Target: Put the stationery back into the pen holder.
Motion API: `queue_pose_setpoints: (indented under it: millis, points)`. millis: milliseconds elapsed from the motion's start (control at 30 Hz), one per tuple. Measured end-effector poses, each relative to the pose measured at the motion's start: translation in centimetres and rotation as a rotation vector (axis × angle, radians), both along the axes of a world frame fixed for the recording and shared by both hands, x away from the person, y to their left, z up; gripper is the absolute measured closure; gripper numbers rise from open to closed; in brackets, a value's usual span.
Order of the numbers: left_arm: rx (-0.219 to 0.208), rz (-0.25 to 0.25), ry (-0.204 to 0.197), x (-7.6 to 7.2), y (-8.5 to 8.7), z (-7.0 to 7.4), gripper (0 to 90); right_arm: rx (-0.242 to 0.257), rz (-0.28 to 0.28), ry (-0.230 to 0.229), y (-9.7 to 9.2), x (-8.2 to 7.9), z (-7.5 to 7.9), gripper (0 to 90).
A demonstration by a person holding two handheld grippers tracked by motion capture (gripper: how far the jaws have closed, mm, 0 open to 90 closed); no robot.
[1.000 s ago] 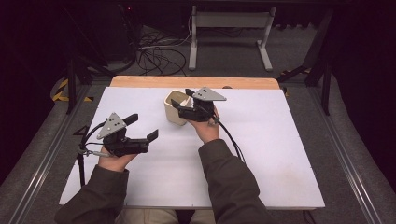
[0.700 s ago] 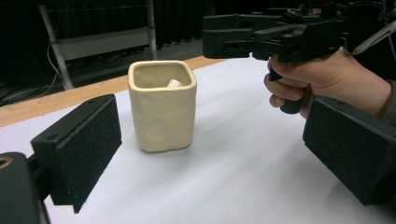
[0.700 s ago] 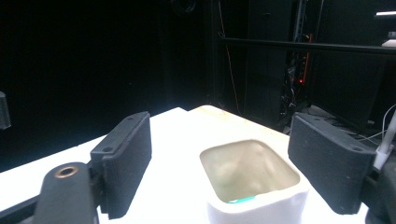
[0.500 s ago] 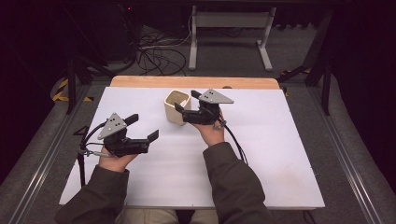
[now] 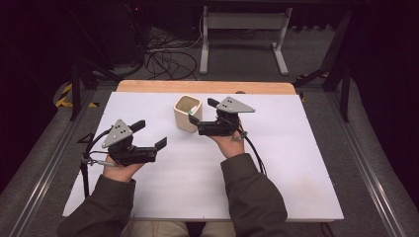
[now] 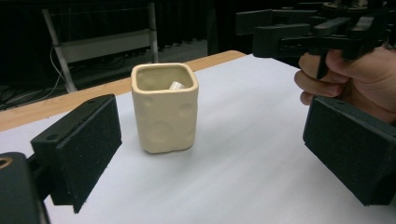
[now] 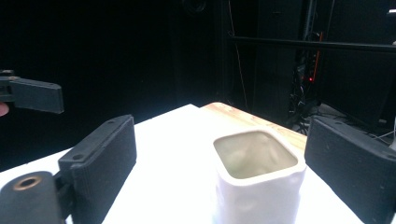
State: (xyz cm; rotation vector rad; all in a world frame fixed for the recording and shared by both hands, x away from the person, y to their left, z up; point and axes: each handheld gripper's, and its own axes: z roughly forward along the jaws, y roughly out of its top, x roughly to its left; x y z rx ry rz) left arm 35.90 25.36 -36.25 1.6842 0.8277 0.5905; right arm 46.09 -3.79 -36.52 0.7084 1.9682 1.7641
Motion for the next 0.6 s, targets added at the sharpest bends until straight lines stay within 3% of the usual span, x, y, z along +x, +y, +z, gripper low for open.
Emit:
queue_pose_setpoints:
  millis: [600]
  points:
    - [0.001, 0.007, -0.007, -0.3, 0.3, 0.2, 5.1, 0.005, 0.006, 0.012, -2.8, -2.1, 0.3, 3.4]
